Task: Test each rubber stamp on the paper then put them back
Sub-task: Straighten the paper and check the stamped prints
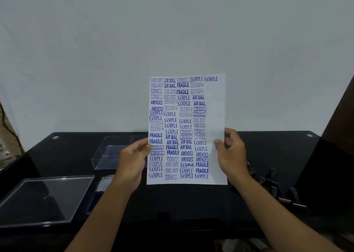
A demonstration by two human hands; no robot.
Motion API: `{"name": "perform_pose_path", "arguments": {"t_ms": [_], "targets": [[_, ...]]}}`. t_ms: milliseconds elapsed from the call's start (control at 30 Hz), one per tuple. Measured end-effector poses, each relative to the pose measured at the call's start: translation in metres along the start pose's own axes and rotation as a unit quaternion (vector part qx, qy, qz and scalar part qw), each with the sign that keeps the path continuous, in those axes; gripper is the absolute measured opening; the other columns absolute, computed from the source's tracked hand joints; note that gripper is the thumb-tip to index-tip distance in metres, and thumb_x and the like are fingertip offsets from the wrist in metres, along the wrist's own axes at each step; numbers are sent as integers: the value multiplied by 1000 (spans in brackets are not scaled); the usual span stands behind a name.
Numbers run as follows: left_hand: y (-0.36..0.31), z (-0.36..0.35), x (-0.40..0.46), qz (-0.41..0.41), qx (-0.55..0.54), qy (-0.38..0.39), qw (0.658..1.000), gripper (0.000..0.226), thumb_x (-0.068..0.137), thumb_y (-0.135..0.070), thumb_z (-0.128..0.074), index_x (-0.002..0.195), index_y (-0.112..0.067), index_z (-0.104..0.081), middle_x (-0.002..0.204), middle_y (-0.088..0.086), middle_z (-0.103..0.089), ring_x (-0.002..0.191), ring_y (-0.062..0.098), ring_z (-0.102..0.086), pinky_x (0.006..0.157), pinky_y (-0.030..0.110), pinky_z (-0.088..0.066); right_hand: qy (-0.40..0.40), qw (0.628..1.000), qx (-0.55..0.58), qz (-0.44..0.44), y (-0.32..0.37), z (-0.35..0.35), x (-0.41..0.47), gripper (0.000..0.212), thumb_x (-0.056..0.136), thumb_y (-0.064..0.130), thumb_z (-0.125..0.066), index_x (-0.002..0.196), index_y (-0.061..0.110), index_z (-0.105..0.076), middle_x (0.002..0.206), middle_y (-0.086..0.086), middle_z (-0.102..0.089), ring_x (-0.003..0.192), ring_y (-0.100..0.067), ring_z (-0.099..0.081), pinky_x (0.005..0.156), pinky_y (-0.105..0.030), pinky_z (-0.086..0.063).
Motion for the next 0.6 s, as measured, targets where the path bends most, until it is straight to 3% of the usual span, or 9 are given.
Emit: {"name": "perform_pose_path", "arguments": {"t_ms": [333, 600], "targets": [[-5, -3, 1, -17, -23, 9, 1000, 22, 95, -7, -55, 111, -13, -68, 100, 1, -75, 94, 17, -71, 78, 32, -54, -16, 1000, -1, 1, 7, 4, 0, 32, 94, 8, -55, 92, 39, -55, 90, 12, -72, 84, -10, -69, 79, -43, -58], [39, 10, -1, -38, 109, -11, 993, 22, 92, -5, -60, 101, -22, -71, 93, -3, -75, 85, 13, -72, 76, 30, -57, 36, 996, -40, -71, -36, -2, -15, 35, 90, 0, -54, 104, 32, -52, 98, 9, -65, 88, -12, -66, 74, -34, -57]]}}
Point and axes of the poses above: each hand's wrist, its own x-axis towards the middle knuckle, its own z-axis out of the back of the hand, y = z × x, the point moved 3 cm from there along x, towards the middle knuckle
